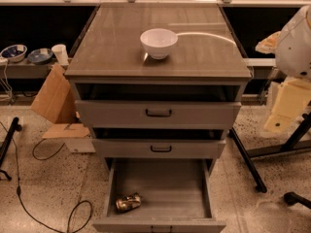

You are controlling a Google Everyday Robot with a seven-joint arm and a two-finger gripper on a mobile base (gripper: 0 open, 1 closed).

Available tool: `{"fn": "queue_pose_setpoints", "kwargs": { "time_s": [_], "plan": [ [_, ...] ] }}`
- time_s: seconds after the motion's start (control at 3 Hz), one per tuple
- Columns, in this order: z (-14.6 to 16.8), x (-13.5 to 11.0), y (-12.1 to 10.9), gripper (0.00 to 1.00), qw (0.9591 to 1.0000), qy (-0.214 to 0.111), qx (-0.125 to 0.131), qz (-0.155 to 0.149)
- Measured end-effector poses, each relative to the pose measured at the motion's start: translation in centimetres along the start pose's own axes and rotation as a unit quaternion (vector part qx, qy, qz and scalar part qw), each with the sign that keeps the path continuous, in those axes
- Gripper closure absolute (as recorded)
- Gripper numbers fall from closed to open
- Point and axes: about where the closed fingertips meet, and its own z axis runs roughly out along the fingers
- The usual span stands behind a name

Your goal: Pick orange can from bottom drawer and place on counter

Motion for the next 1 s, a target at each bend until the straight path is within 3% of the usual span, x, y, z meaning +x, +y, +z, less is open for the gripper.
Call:
{"fn": "queue_pose_setpoints", "kwargs": {
  "time_s": [1.0],
  "plan": [
    [6.2, -4.8, 4.6, 0.0, 0.9965, -0.019, -0.016, -0.08]
  ]
}}
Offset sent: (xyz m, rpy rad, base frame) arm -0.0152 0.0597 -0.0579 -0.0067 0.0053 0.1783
